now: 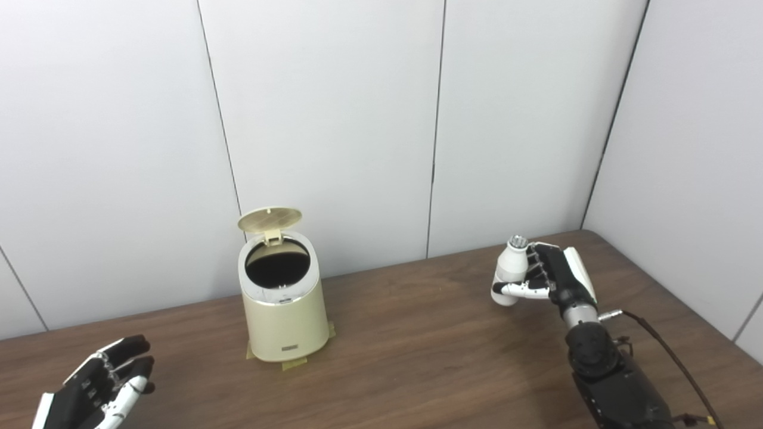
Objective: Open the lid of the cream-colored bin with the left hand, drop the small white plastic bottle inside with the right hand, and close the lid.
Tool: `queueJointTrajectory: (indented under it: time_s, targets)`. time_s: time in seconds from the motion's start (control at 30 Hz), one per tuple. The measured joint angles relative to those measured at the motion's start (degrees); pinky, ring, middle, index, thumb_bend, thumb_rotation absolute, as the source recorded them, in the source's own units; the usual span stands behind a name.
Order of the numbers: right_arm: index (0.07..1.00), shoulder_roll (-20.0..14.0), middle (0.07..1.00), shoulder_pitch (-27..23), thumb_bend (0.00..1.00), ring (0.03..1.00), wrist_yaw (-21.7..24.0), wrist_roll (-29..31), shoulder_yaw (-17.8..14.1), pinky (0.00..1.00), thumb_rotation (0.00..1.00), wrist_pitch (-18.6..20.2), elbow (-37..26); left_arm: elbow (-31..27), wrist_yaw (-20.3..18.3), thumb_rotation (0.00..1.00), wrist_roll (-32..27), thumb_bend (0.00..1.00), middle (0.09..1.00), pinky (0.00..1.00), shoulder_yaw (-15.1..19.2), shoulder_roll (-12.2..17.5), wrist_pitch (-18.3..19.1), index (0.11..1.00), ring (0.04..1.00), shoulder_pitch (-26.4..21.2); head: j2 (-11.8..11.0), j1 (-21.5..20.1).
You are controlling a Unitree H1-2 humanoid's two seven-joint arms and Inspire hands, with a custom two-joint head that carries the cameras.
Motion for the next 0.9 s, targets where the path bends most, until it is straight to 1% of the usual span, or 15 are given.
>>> queueJointTrajectory:
  time_s: [0.1,0.13,0.23,0.37,0.47,0.57,0.63,0.67,0.7,0.8,0.87,0.9]
  targets:
    - [0.542,0.88,0.492,1.63,0.51,0.387,0.25,-0.46,0.51,0.36,0.00,1.41,-7.71,0.15,-0.16,0.17,-0.15,0.45,0.761,0.56,0.01,0.01,-0.25,0.739,0.731,0.00,-0.17,0.88]
    - [0.541,1.30,0.490,1.79,0.51,0.389,0.76,-0.73,0.92,0.36,0.00,2.78,-10.55,0.30,-0.23,0.15,-0.26,0.45,0.759,0.56,-0.01,-0.01,-0.50,0.739,0.727,0.00,-0.18,0.88]
    - [0.522,2.77,0.494,1.14,0.51,0.392,2.79,-1.37,2.48,0.35,0.00,6.17,-18.71,1.11,-0.60,0.15,-0.39,0.44,0.758,0.55,-0.15,-0.10,-1.35,0.746,0.725,-0.03,-0.44,1.58]
    - [0.519,3.25,0.496,-2.38,0.51,0.391,7.09,-3.10,5.69,0.34,0.00,11.22,-24.64,2.87,-1.13,0.16,0.22,0.45,0.762,0.58,-0.75,-0.22,-2.97,0.752,0.733,-0.06,-0.88,3.77]
    - [0.536,3.23,0.489,-5.80,0.51,0.392,10.85,-4.06,8.43,0.35,0.00,14.36,-28.02,3.03,-1.05,0.20,1.37,0.48,0.761,0.58,-1.11,-0.33,-3.58,0.750,0.725,-0.06,-1.23,5.27]
    - [0.539,3.23,0.484,-9.31,0.51,0.387,14.25,-5.56,10.99,0.33,0.00,15.95,-28.98,3.72,-0.86,0.23,2.58,0.50,0.761,0.57,-1.72,-0.56,-3.58,0.748,0.715,-0.06,-1.40,6.50]
    - [0.542,3.23,0.490,-11.02,0.51,0.379,15.45,-5.83,11.79,0.31,0.00,15.92,-28.71,3.85,-0.69,0.23,3.19,0.51,0.757,0.56,-1.99,-0.90,-3.59,0.744,0.708,0.01,-1.49,7.64]
    - [0.541,3.23,0.494,-12.01,0.51,0.377,16.25,-5.83,12.36,0.30,0.00,15.83,-28.02,4.01,-0.52,0.23,3.71,0.53,0.755,0.55,-2.11,-0.93,-3.65,0.740,0.704,0.06,-1.67,9.65]
    - [0.541,3.21,0.496,-12.70,0.51,0.376,17.03,-5.83,12.89,0.30,0.00,15.78,-27.23,4.27,-0.35,0.23,4.00,0.53,0.754,0.55,-2.29,-0.92,-3.73,0.738,0.703,0.05,-1.76,10.45]
    - [0.533,3.21,0.500,-13.95,0.51,0.385,18.81,-5.87,13.76,0.31,0.00,15.75,-25.62,4.46,0.47,0.24,5.03,0.56,0.758,0.57,-2.82,-1.44,-3.79,0.733,0.716,0.07,-1.85,12.21]
    - [0.533,3.28,0.499,-14.30,0.51,0.388,19.40,-5.89,14.21,0.32,0.00,15.75,-25.17,4.47,0.93,0.26,5.87,0.59,0.754,0.58,-3.17,-2.12,-3.79,0.729,0.714,0.07,-2.02,14.06]
    - [0.531,3.38,0.500,-14.49,0.51,0.390,19.56,-6.01,14.36,0.32,0.00,15.89,-24.96,4.52,1.08,0.27,6.05,0.61,0.752,0.58,-3.40,-2.47,-3.81,0.727,0.714,0.07,-2.02,14.06]
